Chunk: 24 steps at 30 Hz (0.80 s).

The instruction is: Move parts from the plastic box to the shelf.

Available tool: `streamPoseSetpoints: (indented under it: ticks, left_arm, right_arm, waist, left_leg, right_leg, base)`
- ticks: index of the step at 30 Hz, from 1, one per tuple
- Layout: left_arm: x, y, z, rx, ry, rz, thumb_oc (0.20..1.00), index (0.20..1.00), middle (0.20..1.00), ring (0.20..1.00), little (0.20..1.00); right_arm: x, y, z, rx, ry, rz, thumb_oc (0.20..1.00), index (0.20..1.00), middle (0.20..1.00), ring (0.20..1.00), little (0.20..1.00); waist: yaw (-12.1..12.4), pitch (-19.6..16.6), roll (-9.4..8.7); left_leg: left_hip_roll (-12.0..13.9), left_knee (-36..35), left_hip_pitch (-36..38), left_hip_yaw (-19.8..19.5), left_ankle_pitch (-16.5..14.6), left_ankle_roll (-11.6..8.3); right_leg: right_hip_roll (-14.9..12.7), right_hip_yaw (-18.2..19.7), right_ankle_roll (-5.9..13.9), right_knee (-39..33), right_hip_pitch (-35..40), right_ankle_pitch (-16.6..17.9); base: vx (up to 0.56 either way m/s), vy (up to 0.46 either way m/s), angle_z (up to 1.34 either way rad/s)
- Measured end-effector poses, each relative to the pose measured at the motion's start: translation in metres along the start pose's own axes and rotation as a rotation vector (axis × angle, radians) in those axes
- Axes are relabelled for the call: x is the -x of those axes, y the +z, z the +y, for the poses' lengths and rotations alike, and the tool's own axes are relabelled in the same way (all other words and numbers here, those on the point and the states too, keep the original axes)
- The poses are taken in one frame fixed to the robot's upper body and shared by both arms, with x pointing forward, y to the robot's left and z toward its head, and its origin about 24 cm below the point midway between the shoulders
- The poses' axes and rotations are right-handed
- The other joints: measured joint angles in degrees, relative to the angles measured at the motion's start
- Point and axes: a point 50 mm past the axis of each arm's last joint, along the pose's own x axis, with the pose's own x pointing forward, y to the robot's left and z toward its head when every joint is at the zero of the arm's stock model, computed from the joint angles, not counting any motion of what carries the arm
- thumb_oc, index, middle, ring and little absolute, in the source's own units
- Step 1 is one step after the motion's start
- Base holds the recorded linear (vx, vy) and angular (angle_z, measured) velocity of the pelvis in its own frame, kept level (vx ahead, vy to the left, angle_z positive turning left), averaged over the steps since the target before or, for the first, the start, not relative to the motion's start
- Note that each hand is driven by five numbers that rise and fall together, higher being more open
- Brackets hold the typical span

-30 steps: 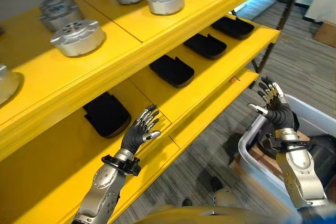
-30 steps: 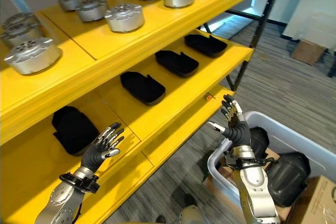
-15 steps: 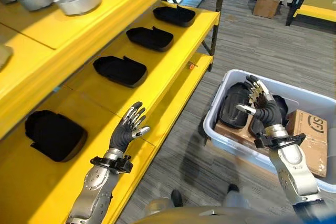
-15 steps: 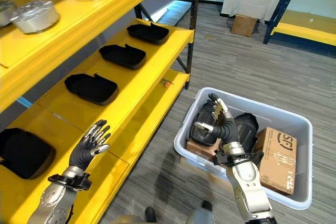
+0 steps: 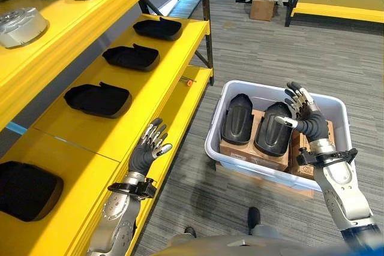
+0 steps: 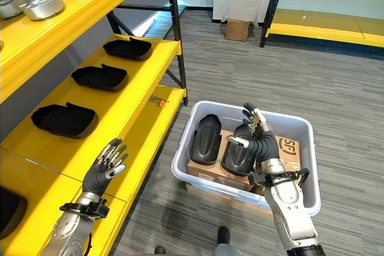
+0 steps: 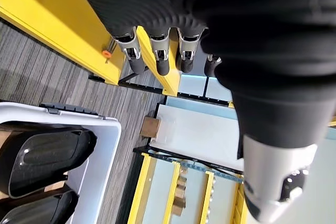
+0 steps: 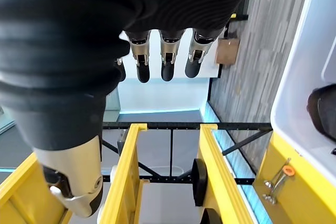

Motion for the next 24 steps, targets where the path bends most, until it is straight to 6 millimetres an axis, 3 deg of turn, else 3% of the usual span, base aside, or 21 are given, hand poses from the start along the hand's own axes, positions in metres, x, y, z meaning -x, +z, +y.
streamPoseSetpoints:
  ticks: [5, 7, 10, 12, 13, 14, 15, 17, 18, 21, 23, 24]
  left_arm:
    - [-0.004, -0.001, -0.007, 0.006, -0.033, 0.004, 1.000, 1.000, 1.000, 1.000, 1.000]
    - [-0.005, -0.002, -0.006, 0.000, -0.035, 0.008, 1.000, 1.000, 1.000, 1.000, 1.000]
    - [-0.003, -0.001, 0.000, -0.036, -0.041, 0.031, 1.000, 1.000, 1.000, 1.000, 1.000]
    - [-0.004, -0.004, 0.000, -0.043, -0.047, 0.047, 1.000, 1.000, 1.000, 1.000, 1.000]
    - [-0.006, -0.006, -0.004, -0.031, -0.058, 0.049, 1.000, 1.000, 1.000, 1.000, 1.000]
    - [-0.006, -0.006, -0.006, -0.025, -0.063, 0.044, 1.000, 1.000, 1.000, 1.000, 1.000]
    - [-0.005, -0.008, -0.008, -0.020, -0.068, 0.052, 1.000, 1.000, 1.000, 1.000, 1.000]
    - [-0.006, -0.009, -0.008, -0.018, -0.067, 0.054, 1.000, 1.000, 1.000, 1.000, 1.000]
    - [-0.008, -0.010, -0.010, -0.016, -0.072, 0.054, 1.000, 1.000, 1.000, 1.000, 1.000]
    - [-0.007, -0.012, -0.012, -0.038, -0.076, 0.062, 1.000, 1.000, 1.000, 1.000, 1.000]
    - [-0.007, -0.013, -0.014, -0.037, -0.078, 0.063, 1.000, 1.000, 1.000, 1.000, 1.000]
    - [-0.007, -0.013, -0.015, -0.032, -0.080, 0.057, 1.000, 1.000, 1.000, 1.000, 1.000]
  right_arm:
    - [0.001, 0.001, -0.001, -0.003, -0.009, -0.010, 1.000, 1.000, 1.000, 1.000, 1.000]
    - [0.001, 0.001, 0.000, -0.010, -0.011, -0.013, 1.000, 1.000, 1.000, 1.000, 1.000]
    - [0.001, 0.000, 0.001, -0.021, -0.013, -0.017, 1.000, 1.000, 1.000, 1.000, 1.000]
    - [0.004, 0.001, -0.002, -0.024, -0.028, -0.021, 1.000, 1.000, 1.000, 1.000, 1.000]
    - [0.008, 0.000, -0.007, -0.028, -0.056, -0.018, 1.000, 1.000, 1.000, 1.000, 1.000]
    - [0.007, 0.001, -0.008, -0.027, -0.059, -0.019, 1.000, 1.000, 1.000, 1.000, 1.000]
    - [0.006, 0.002, -0.010, -0.021, -0.062, -0.026, 1.000, 1.000, 1.000, 1.000, 1.000]
    - [0.006, 0.001, -0.009, -0.023, -0.065, -0.020, 1.000, 1.000, 1.000, 1.000, 1.000]
    - [0.007, -0.002, -0.010, -0.022, -0.069, -0.010, 1.000, 1.000, 1.000, 1.000, 1.000]
    - [0.007, -0.002, -0.010, -0.020, -0.076, -0.009, 1.000, 1.000, 1.000, 1.000, 1.000]
    - [0.007, -0.002, -0.010, -0.017, -0.077, -0.009, 1.000, 1.000, 1.000, 1.000, 1.000]
    - [0.007, -0.001, -0.011, -0.007, -0.076, -0.011, 1.000, 1.000, 1.000, 1.000, 1.000]
  waist:
    - [-1.06, 0.12, -0.46]
    - [-0.70, 0.93, -1.60]
    - [0.92, 2.87, -4.76]
    - [0.83, 3.79, -6.04]
    - [0.38, 3.97, -6.58]
    - [0.64, 4.60, -7.15]
    - [0.62, 4.88, -6.55]
    - [0.82, 5.69, -5.52]
    - [1.32, 5.83, -5.02]
    - [1.96, 5.69, -2.94]
    - [1.87, 5.24, -1.85]
    - [1.73, 4.21, 0.10]
  left_leg:
    - [0.49, 1.62, 0.13, -0.30, 0.12, 0.20]
    - [0.84, 4.93, -0.06, -0.59, 0.30, 0.52]
    - [1.90, 19.40, -4.65, -4.83, 0.57, 0.92]
    - [2.48, 28.15, -9.77, -9.16, 0.98, -1.09]
    - [0.31, 27.54, -12.10, -10.66, -1.24, -2.26]
    - [-2.09, 24.59, -12.94, -10.95, -1.42, -2.15]
    - [-5.06, 17.80, -13.88, -13.42, -1.22, -1.93]
    - [-5.50, 9.14, -15.83, -13.70, 0.15, -2.25]
    - [-5.36, 4.34, -16.53, -13.97, 1.98, -3.54]
    - [-4.82, 2.15, -17.52, -18.38, 3.05, -3.53]
    - [-4.81, 1.87, -15.46, -17.89, 3.05, -3.61]
    - [-4.19, 0.71, -14.15, -17.64, 3.24, -2.42]
  right_leg:
    - [0.51, 0.23, -0.38, 0.04, 0.90, -0.24]
    - [0.72, 1.54, -1.33, 0.89, 1.05, -1.02]
    - [1.33, 2.92, -3.70, 4.14, 0.98, -2.86]
    - [1.49, 2.62, -5.48, 3.90, 2.28, -3.18]
    - [0.52, 2.19, -5.95, 3.05, 2.46, -2.87]
    - [0.01, 2.35, -6.08, 3.04, 2.14, -2.78]
    - [-0.53, 2.53, -6.14, 2.93, 1.43, -2.76]
    - [0.03, 2.35, -6.37, 2.20, 1.76, -2.61]
    - [0.10, 2.19, -6.38, 1.88, 1.76, -2.61]
    - [1.61, 3.78, -6.01, 0.95, 1.67, -2.63]
    - [2.14, 5.33, -5.46, 0.25, 1.95, -2.67]
    - [2.85, 5.52, -3.84, -0.76, 1.89, -1.93]
  base:
    - [0.05, -0.170, -0.03]
    - [0.03, -0.243, -0.35]
    - [0.04, -0.204, -0.50]
    - [0.07, -0.008, -0.07]
    - [0.08, 0.046, 0.21]
    - [0.12, 0.066, 0.18]
    - [0.10, 0.066, -0.02]
    - [0.14, 0.093, 0.05]
    - [0.11, 0.101, -0.02]
    - [0.17, 0.189, -0.38]
    - [0.15, 0.180, -0.65]
    - [0.18, 0.216, -0.69]
